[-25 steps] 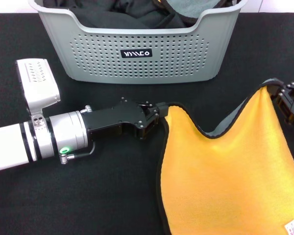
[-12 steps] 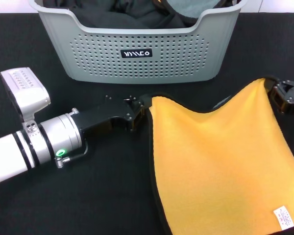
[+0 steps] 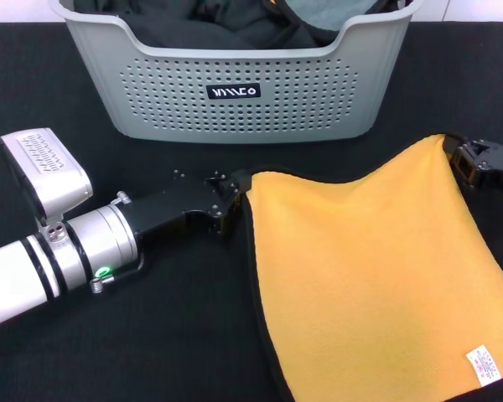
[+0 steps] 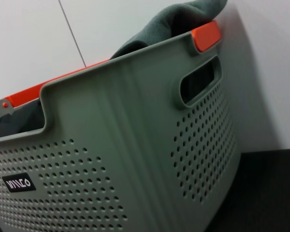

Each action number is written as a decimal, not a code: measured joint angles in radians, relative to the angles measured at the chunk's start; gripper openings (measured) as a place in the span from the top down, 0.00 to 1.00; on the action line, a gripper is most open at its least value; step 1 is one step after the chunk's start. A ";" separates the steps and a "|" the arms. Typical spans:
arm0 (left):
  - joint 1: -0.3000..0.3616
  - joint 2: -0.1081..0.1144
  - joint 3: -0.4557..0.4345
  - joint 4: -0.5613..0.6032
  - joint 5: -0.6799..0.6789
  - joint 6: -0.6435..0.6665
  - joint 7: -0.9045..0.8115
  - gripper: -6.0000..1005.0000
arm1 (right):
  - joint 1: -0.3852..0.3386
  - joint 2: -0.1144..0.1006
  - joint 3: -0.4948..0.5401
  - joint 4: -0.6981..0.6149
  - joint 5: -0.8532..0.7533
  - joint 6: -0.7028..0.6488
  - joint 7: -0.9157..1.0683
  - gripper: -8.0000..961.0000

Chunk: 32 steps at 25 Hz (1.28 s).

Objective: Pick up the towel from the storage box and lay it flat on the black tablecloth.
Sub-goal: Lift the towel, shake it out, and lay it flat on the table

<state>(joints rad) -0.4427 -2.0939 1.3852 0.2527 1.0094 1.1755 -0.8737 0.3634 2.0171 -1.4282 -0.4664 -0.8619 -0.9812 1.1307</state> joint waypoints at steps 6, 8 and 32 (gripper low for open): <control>0.004 -0.004 0.000 0.000 -0.002 -0.001 0.008 0.98 | 0.005 -0.001 0.000 0.001 -0.001 0.014 0.047 0.97; 0.004 -0.005 0.000 0.001 -0.004 -0.001 0.014 0.98 | 0.006 -0.001 0.000 0.002 -0.005 0.014 0.060 0.97; 0.011 -0.008 0.000 -0.008 -0.052 -0.018 0.070 0.98 | 0.126 -0.032 -0.039 0.076 -0.077 0.108 0.298 0.97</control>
<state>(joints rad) -0.4316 -2.1015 1.3851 0.2443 0.9570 1.1579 -0.8037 0.4893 1.9852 -1.4668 -0.3901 -0.9386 -0.8730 1.4286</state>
